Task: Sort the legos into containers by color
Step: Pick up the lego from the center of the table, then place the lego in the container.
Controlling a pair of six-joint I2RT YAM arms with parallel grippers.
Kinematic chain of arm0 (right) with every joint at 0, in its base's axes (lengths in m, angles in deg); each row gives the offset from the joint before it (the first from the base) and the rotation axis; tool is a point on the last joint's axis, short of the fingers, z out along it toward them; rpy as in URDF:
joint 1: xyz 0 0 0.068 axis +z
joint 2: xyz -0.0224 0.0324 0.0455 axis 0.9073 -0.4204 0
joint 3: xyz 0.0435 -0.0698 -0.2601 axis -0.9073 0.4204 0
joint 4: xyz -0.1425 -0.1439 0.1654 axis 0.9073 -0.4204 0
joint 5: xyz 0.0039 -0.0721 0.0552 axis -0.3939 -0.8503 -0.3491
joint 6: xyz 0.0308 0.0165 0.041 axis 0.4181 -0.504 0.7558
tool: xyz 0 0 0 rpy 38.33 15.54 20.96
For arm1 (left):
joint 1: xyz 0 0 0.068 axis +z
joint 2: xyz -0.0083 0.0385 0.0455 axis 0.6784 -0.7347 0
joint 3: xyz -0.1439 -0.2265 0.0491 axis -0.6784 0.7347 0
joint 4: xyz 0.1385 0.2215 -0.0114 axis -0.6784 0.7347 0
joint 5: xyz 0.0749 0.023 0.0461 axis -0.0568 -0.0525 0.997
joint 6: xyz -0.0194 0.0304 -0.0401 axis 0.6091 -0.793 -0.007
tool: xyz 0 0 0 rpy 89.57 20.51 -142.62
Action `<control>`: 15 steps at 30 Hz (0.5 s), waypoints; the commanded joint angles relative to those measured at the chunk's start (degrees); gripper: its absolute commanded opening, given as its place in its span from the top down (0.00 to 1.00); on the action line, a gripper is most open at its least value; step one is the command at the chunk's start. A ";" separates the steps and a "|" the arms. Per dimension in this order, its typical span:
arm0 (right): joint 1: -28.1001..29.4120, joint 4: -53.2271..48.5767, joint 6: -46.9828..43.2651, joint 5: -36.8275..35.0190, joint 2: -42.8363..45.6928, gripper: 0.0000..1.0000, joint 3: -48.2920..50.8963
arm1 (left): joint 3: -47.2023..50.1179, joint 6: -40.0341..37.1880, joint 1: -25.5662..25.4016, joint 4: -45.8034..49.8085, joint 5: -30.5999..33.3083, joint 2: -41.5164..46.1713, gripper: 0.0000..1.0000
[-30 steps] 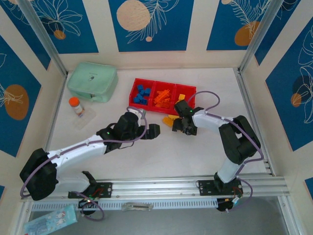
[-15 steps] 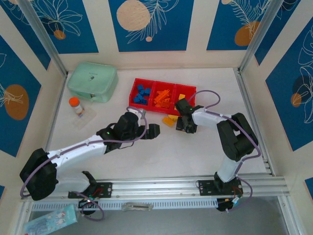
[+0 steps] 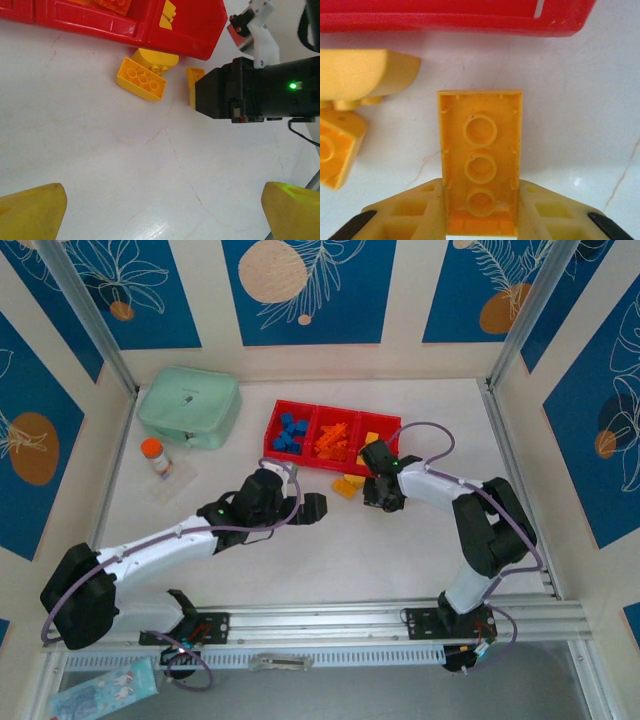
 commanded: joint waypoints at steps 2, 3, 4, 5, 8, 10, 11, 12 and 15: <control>1.68 -5.08 -2.06 -0.08 5.38 0.70 -3.64 | -1.64 -0.99 -0.45 1.00 1.02 0.98 0.01; 1.70 -5.35 -2.55 0.31 5.99 0.71 -4.33 | -1.96 -1.14 -0.51 1.18 1.20 0.89 0.01; 1.70 -5.63 -3.06 0.78 6.35 0.70 -5.33 | -2.31 -1.41 -0.45 1.33 1.29 0.77 0.01; 1.61 -6.11 -3.69 1.05 6.39 0.71 -6.68 | -2.66 -1.59 -0.35 1.55 1.29 0.80 0.01; 1.39 -7.46 -5.65 0.26 4.62 0.71 -11.61 | -3.55 -2.37 -0.17 1.93 1.12 0.80 0.01; 1.05 -7.92 -6.94 -0.56 2.67 0.71 -15.32 | -3.99 -2.54 0.29 2.23 1.12 0.97 0.01; 0.63 -7.83 -7.65 -0.75 1.36 0.71 -17.14 | -4.19 -2.58 0.61 2.48 1.17 1.04 0.01; 0.03 -8.01 -7.97 -0.71 0.01 0.71 -18.96 | -4.36 -2.59 0.97 2.85 1.28 1.14 0.01; -1.67 -8.90 -8.70 -0.81 -4.58 0.71 -24.59 | -4.83 -2.57 2.25 4.05 1.17 1.67 0.01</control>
